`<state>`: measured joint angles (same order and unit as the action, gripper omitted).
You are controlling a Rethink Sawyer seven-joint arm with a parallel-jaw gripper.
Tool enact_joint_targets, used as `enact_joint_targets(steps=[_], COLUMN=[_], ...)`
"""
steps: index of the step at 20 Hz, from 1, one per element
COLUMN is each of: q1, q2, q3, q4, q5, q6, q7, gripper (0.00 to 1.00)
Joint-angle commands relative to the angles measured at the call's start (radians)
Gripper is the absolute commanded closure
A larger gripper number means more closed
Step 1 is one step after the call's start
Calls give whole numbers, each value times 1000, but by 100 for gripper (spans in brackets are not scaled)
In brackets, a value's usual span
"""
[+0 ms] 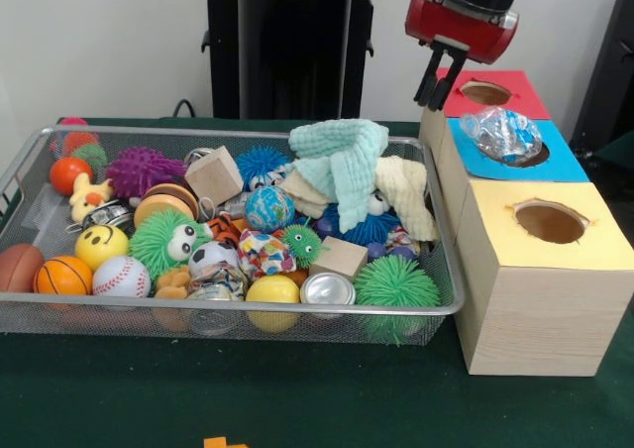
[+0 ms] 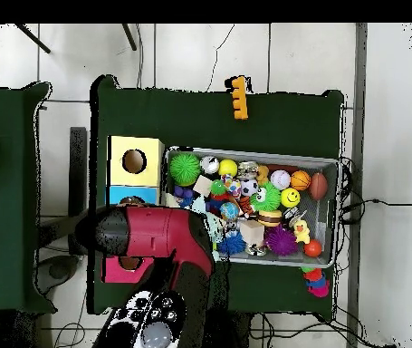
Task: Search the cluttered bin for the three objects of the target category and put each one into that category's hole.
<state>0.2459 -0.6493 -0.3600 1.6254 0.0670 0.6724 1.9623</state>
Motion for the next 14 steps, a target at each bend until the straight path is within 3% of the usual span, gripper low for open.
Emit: enact_joint_targets(steps=[1,8,14], q1=[-29,-91,-193], q2=[6,-99,-157], q3=[109,186,257], q4=[16,141,115], q5=[-59,-47,-71], q6=[-51,-121,-49], q7=[18,-42,-157], gripper=[100,100,100])
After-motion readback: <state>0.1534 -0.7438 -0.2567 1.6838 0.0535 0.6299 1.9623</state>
